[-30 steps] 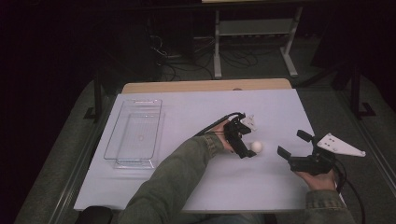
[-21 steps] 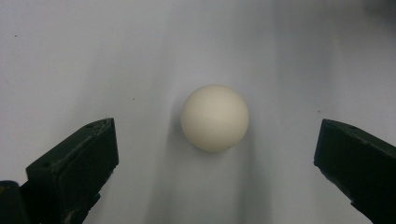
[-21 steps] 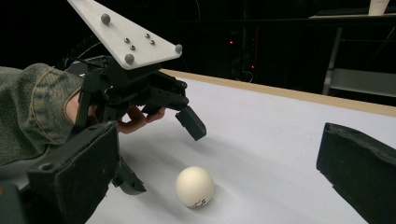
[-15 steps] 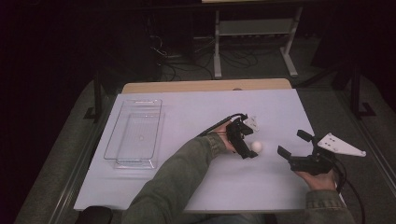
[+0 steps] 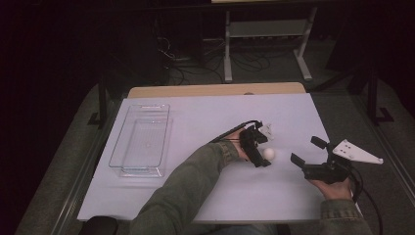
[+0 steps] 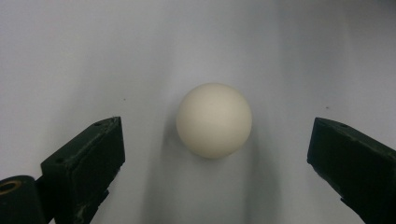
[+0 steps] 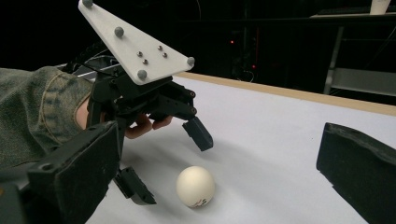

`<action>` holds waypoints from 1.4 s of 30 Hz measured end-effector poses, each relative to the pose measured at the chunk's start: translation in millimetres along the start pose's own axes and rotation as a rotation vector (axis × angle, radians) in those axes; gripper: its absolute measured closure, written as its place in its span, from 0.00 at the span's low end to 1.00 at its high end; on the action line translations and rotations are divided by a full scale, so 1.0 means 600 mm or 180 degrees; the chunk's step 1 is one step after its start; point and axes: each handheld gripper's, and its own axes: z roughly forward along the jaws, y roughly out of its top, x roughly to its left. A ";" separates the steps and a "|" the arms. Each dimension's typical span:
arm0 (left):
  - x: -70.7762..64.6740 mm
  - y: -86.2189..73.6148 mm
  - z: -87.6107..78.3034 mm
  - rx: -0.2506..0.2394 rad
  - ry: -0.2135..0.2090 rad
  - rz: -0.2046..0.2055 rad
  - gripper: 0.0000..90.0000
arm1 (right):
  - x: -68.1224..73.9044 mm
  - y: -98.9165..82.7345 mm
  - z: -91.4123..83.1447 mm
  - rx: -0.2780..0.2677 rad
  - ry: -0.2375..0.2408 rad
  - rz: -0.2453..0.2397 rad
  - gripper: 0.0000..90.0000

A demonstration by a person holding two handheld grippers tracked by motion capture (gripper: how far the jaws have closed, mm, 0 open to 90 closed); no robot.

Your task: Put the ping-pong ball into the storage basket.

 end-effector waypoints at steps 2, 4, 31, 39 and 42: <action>0.000 0.002 0.001 0.0003 0.0011 0.0016 0.06 | 0.000 0.000 0.000 -0.0007 -0.0004 -0.0005 0.00; 0.001 0.003 0.001 0.0005 0.0022 0.0018 0.07 | 0.000 0.000 -0.001 -0.0006 -0.0006 0.0002 0.00; -0.001 0.014 0.015 0.0084 0.0036 0.0138 0.36 | 0.000 0.000 0.000 0.0003 0.0011 -0.0002 0.00; 0.001 0.012 0.018 0.0093 0.0039 0.0151 0.44 | -0.001 0.000 0.000 0.0003 0.0011 0.0000 0.00; 0.002 0.011 0.019 0.0097 0.0038 0.0164 0.50 | 0.000 0.000 0.000 0.0012 0.0019 0.0006 0.00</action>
